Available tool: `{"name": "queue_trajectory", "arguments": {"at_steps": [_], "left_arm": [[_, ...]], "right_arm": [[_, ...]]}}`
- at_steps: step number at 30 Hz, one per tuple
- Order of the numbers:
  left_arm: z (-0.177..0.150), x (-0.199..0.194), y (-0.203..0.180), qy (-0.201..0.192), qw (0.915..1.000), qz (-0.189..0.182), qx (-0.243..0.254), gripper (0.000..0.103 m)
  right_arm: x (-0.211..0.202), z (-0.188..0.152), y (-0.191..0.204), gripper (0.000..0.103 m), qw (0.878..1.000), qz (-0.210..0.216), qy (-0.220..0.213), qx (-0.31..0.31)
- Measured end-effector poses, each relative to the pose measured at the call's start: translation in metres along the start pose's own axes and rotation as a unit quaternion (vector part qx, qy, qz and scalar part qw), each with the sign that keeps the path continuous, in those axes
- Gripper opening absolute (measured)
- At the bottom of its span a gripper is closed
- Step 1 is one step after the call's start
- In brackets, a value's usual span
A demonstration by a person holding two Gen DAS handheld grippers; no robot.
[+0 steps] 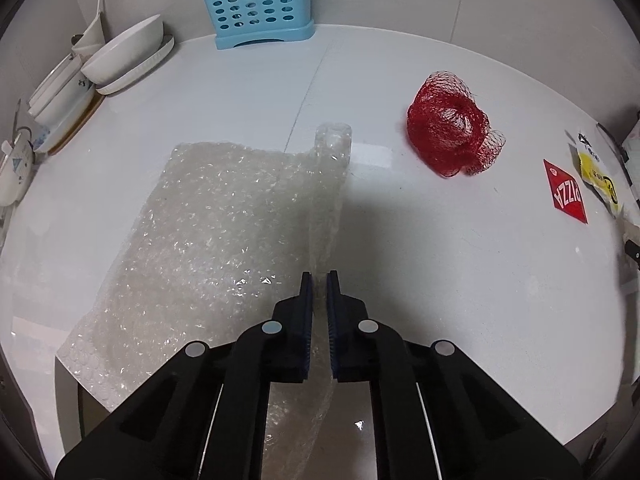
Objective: Collect trash
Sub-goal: 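Grasp the bubble wrap sheet with the left gripper while the right gripper grasps the white tissue, then carry the bubble wrap with the left gripper while the right gripper carries the tissue down to the bin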
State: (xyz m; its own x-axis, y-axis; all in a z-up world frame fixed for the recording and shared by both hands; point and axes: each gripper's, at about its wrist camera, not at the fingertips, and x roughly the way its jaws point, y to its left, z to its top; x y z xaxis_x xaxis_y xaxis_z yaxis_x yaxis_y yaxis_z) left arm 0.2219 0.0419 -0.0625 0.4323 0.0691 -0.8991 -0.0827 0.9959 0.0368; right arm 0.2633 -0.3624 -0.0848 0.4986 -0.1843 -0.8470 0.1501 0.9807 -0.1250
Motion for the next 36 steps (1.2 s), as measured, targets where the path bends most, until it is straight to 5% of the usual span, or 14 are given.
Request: {"name": "queue_trajectory", "arguments": {"at_steps": [36], "left_arm": [[-0.026, -0.151, -0.027, -0.103, 0.9937, -0.039, 0.018, 0.005]], "right_arm": [[-0.133, -0.026, -0.012, 0.019, 0.995, 0.042, -0.089, -0.004]]}}
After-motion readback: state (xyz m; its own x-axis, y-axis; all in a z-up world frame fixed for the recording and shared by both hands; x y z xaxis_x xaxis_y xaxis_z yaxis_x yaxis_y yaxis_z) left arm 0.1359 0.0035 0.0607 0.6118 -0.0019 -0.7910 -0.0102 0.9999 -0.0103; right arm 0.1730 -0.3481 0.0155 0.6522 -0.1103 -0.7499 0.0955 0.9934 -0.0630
